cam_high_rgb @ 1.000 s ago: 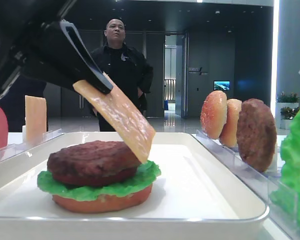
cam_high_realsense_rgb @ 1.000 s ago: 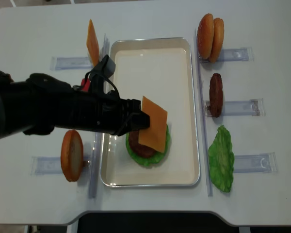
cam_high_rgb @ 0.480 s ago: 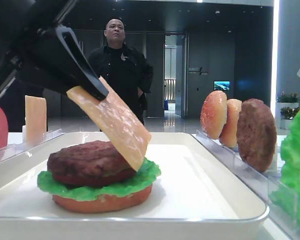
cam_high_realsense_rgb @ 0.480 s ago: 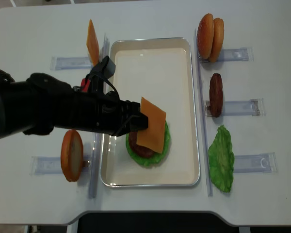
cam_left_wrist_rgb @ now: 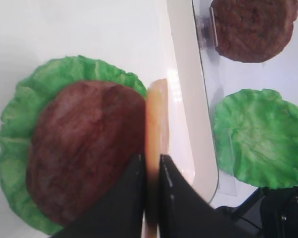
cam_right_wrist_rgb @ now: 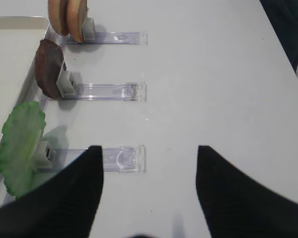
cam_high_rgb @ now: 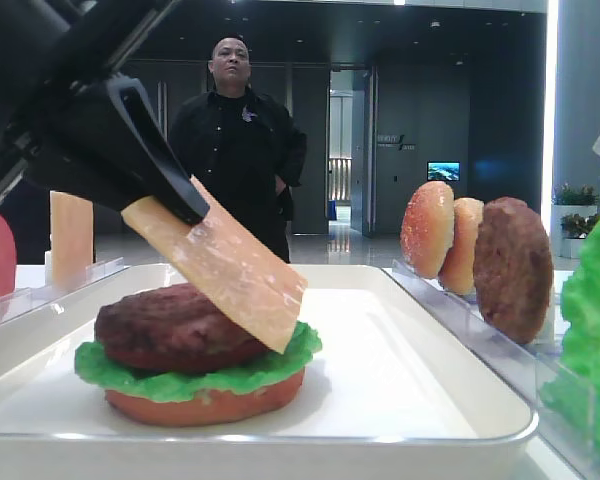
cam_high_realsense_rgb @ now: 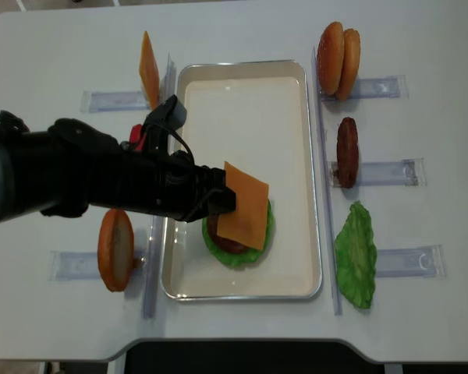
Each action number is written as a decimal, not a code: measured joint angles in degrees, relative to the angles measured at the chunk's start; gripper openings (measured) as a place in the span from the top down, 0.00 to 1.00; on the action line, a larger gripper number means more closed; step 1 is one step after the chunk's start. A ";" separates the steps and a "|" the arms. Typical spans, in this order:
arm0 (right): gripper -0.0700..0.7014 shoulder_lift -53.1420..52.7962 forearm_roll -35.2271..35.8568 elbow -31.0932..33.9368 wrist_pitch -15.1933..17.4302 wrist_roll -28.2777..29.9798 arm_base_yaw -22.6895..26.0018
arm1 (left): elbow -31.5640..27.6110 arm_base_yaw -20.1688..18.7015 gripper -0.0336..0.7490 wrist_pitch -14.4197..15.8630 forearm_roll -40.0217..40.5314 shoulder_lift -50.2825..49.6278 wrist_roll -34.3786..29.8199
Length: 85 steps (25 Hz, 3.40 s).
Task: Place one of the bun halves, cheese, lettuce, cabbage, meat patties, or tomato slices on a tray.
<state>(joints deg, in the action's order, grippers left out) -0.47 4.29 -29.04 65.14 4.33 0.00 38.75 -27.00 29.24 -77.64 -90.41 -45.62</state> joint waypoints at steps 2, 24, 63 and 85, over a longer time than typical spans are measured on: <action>0.39 0.00 0.00 0.00 0.00 0.00 0.00 | 0.00 0.00 0.91 -0.46 0.48 0.00 0.12; 0.39 0.00 0.00 0.00 0.00 0.00 0.00 | 0.00 -0.19 0.89 -1.49 4.99 0.00 4.21; 0.39 0.00 0.00 0.00 0.00 0.00 0.00 | 0.00 0.09 0.47 -2.05 15.78 4.55 14.28; 0.39 0.00 0.00 0.00 0.00 0.00 0.00 | 8.87 1.50 0.32 19.21 62.04 14.64 49.89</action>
<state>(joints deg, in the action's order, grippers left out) -0.47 4.29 -29.04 65.14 4.33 0.00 47.62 -25.51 48.45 -15.61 -75.77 4.28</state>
